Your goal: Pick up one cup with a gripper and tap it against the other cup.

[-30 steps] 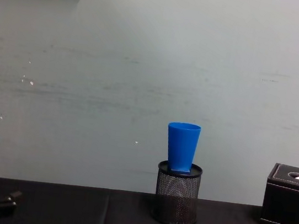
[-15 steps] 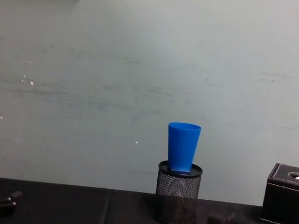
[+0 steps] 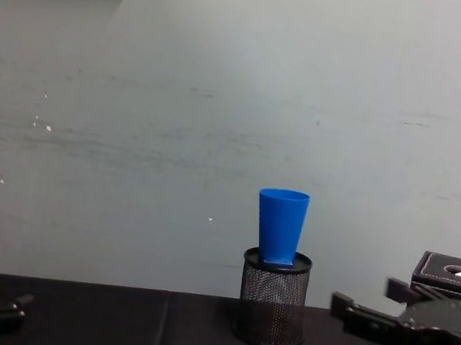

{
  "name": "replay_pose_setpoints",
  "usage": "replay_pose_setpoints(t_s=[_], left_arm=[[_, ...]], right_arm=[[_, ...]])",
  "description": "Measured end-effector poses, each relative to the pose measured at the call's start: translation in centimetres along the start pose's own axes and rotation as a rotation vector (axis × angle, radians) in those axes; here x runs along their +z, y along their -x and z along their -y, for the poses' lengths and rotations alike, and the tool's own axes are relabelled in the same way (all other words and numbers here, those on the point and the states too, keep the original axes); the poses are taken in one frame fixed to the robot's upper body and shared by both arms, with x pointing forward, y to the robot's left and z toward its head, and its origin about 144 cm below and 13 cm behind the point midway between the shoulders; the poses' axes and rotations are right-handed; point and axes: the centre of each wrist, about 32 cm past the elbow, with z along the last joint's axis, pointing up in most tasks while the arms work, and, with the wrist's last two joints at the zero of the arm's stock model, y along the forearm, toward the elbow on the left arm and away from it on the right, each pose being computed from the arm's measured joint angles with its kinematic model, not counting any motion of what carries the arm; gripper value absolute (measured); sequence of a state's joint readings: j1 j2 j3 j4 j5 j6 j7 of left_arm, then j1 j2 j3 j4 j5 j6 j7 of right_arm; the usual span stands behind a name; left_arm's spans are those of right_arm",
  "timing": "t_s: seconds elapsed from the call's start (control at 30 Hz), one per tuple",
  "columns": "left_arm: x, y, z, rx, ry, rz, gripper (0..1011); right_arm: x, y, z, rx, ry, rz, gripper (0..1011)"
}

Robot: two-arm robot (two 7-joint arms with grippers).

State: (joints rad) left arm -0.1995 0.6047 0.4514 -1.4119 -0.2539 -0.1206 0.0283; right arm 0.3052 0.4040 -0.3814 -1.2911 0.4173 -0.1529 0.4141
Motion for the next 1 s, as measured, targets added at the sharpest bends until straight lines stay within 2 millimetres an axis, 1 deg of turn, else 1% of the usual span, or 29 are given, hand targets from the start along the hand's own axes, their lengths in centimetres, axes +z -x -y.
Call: replay_pose_setpoints(t_s=[0.17,0.27,0.43,1.0], left_arm=[[0.0,0.0,0.0,0.000,0.000,0.000,1011],[0.0,0.0,0.0,0.000,0.000,0.000,1011],[0.0,0.0,0.0,0.000,0.000,0.000,1011],[0.0,0.0,0.0,0.000,0.000,0.000,1011]], right_arm=[[-0.3,1.3,-0.4,-0.165,0.090,0.038,1002],[-0.7,1.6,-0.6,-0.197,0.123,0.043,1002],[-1.3,1.6,-0.8,-0.213,0.151,0.050,1002],[-1.1,1.6,-0.8,-0.212,0.147,0.052,1002]])
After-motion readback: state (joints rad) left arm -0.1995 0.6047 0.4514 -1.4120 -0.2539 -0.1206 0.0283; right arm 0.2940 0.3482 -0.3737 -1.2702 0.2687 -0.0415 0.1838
